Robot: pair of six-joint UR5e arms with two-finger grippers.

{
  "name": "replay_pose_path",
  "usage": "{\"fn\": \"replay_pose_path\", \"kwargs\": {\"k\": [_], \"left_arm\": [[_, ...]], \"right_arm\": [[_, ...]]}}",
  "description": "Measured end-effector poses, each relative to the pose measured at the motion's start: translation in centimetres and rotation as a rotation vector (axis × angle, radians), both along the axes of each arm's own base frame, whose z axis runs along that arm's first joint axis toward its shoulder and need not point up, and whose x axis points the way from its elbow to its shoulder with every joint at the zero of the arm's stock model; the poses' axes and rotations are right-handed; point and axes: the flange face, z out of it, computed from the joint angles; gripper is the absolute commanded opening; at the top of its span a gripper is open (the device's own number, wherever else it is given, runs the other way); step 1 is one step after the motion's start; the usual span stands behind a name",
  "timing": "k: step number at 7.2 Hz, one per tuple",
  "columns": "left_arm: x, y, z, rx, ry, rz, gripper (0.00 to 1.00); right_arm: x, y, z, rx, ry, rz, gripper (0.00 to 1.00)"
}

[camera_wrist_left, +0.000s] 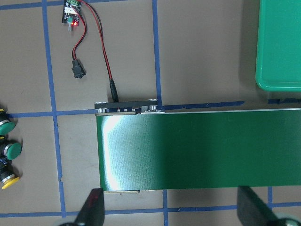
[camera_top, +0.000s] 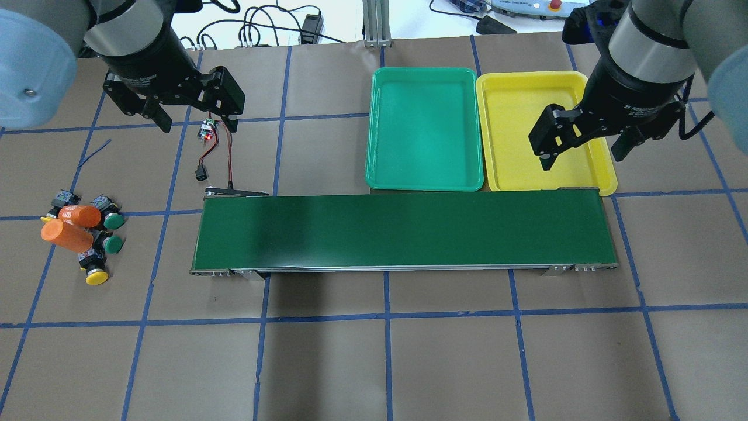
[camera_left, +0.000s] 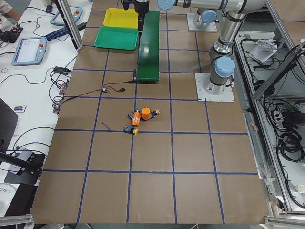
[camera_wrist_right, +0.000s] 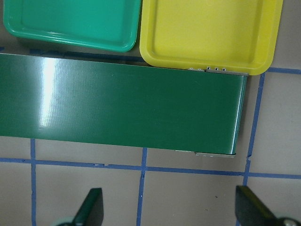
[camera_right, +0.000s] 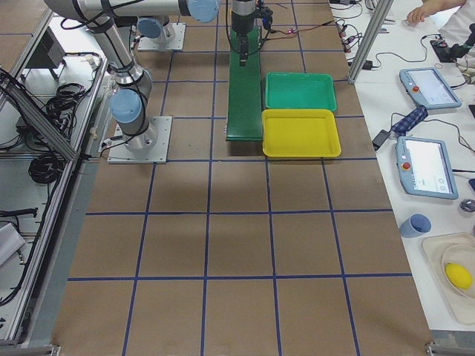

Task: Sort buttons by color to trays
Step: 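Move the left gripper down to the cluster of orange cylinders and buttons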

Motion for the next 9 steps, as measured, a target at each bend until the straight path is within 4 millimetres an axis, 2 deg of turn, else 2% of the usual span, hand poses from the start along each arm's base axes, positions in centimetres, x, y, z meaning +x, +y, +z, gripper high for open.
{"fn": "replay_pose_path", "kwargs": {"k": [3,5,6,7,9], "left_arm": [[0.5,-0.2,-0.4,0.011,0.002,0.003,1.00],[2.1,0.4,-0.4,0.015,0.002,0.032,1.00],[4.1,0.7,-0.9,0.023,0.003,0.064,1.00],[7.1,0.6,-1.6,0.028,0.003,0.089,1.00],[15.6,0.4,-3.6,0.040,0.008,0.150,1.00]], "right_arm": [[-0.1,0.0,0.1,-0.002,0.007,-0.001,1.00],[-0.1,0.0,0.0,-0.001,0.009,-0.001,1.00],[-0.1,0.0,-0.1,0.001,0.013,0.000,1.00],[-0.2,0.0,-0.1,0.002,0.017,0.000,1.00],[-0.3,-0.1,-0.2,0.003,0.027,0.000,1.00]]}}
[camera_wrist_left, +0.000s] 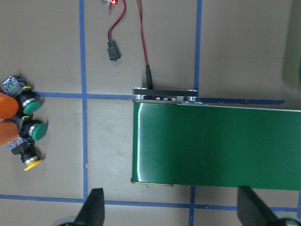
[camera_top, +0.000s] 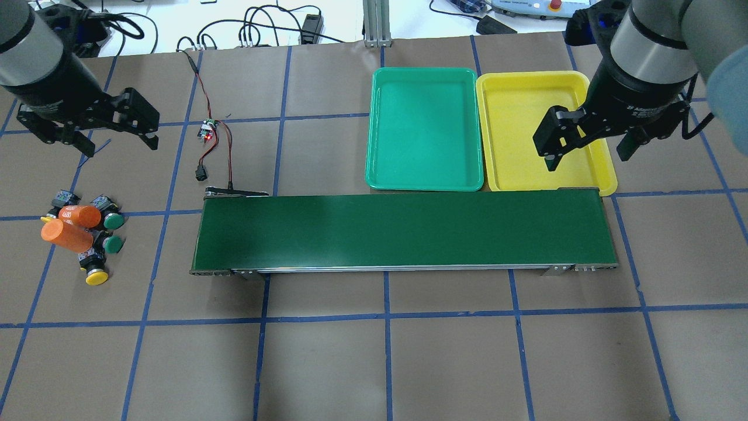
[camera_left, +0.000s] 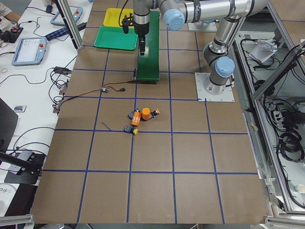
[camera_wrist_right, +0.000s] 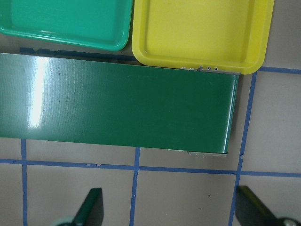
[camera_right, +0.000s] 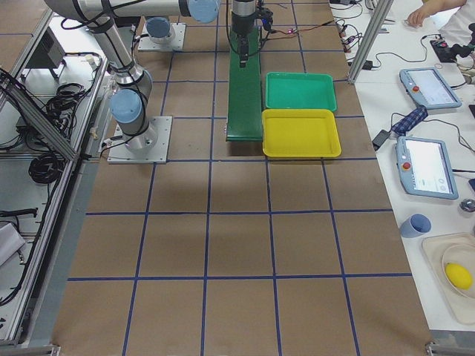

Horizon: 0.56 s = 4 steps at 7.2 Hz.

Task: Sort buttons by color to trays
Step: 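Move the left gripper down to the cluster of orange cylinders and buttons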

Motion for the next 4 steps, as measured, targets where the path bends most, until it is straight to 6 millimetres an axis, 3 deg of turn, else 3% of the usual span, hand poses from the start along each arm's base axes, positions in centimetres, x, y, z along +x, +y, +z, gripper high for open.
{"fn": "replay_pose_path", "kwargs": {"k": [2,4], "left_arm": [[9.3,1.0,-4.3,0.038,0.023,0.009,1.00],[17.6,2.4,-10.6,0.023,0.017,-0.045,1.00]], "right_arm": [[0.1,0.2,0.1,-0.001,-0.002,0.001,1.00],[0.2,0.6,0.3,-0.007,-0.009,-0.034,1.00]]}}
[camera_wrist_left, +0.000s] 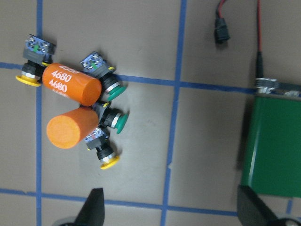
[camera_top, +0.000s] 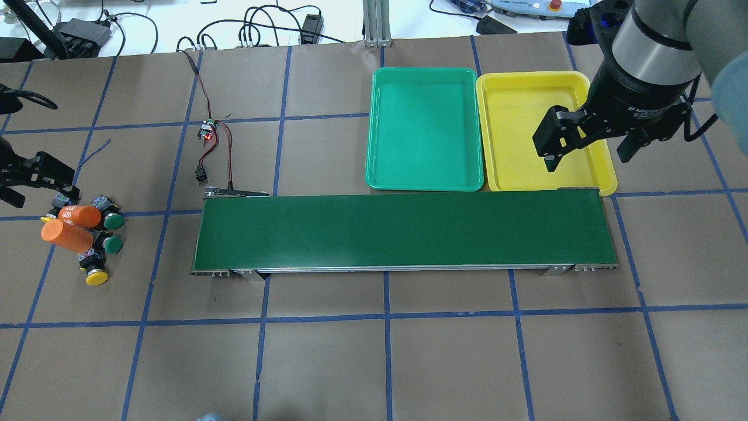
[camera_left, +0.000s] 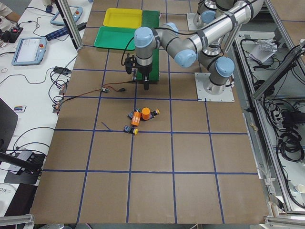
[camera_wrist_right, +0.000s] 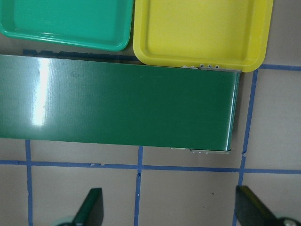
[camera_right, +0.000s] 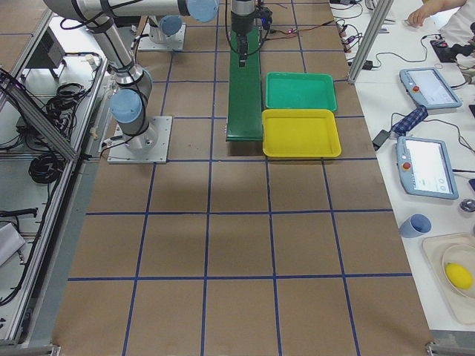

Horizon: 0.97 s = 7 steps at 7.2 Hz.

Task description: Sort buttons by color to trays

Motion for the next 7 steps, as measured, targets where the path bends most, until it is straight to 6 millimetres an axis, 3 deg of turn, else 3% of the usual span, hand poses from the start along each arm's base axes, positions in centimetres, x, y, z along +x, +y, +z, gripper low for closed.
{"fn": "replay_pose_path", "kwargs": {"k": [2,3,5,6,7], "left_arm": [[5.7,1.8,-6.1,-0.018,-0.009,-0.064,1.00],[7.2,2.0,-8.1,-0.017,0.001,-0.067,1.00],[8.4,1.6,-10.9,-0.020,0.017,-0.064,1.00],[8.5,1.3,-11.7,-0.024,0.031,-0.062,0.94],[8.5,1.1,-12.2,-0.030,0.045,-0.061,0.79]], "right_arm": [[0.1,0.5,-0.4,0.004,-0.004,-0.053,1.00],[0.2,0.6,-0.5,0.003,-0.006,-0.059,1.00],[0.4,0.8,-0.4,0.000,-0.010,-0.057,1.00],[0.4,0.8,-0.3,0.000,-0.011,-0.056,1.00],[0.4,0.9,-0.3,-0.001,-0.010,-0.056,1.00]]}}
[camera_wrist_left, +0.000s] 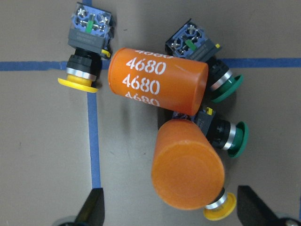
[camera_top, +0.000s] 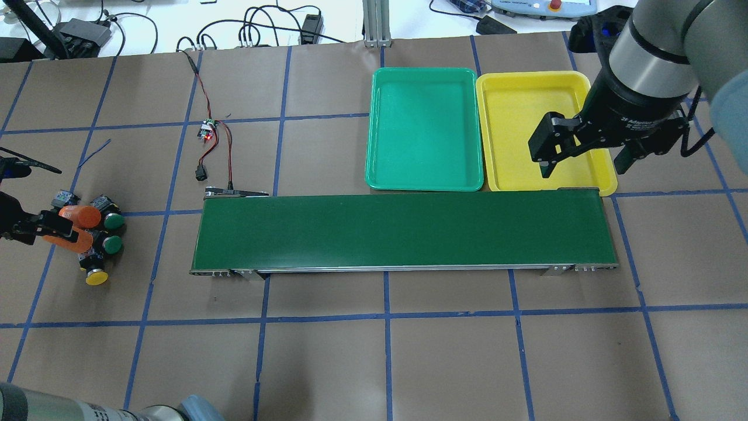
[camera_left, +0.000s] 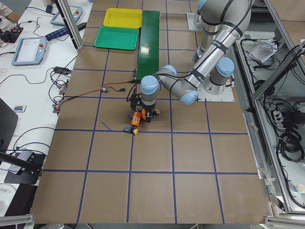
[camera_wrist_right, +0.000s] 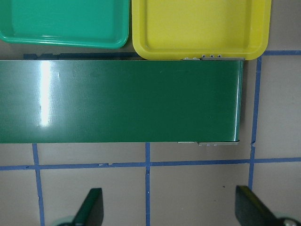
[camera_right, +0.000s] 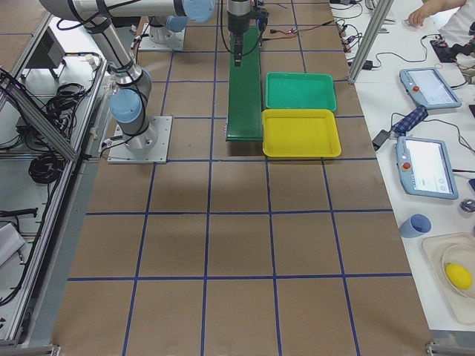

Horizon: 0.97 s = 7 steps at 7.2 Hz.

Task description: Sort buttons by color to trays

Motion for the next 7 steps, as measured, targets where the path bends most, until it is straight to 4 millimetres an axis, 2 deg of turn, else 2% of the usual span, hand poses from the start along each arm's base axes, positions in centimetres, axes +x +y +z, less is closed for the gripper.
{"fn": "replay_pose_path", "kwargs": {"k": [1,3,4,5,7], "left_arm": [[-0.1,-0.1,-0.2,-0.002,0.007,-0.001,0.53],[-0.7,-0.4,-0.3,0.000,0.010,-0.014,0.49],[-1.1,-0.6,0.0,0.000,0.007,-0.024,0.28],[-1.5,-0.9,0.7,-0.006,-0.003,-0.037,0.23],[-3.4,-1.7,3.3,-0.033,-0.037,-0.069,0.25]], "right_arm": [[0.0,0.0,0.0,0.000,0.001,-0.001,1.00],[0.0,-0.1,0.0,-0.001,0.001,-0.004,1.00],[0.0,0.0,0.0,0.000,0.001,-0.004,1.00],[0.0,0.0,0.0,0.001,0.002,-0.005,1.00],[0.0,-0.1,-0.1,-0.003,0.003,-0.005,1.00]]}}
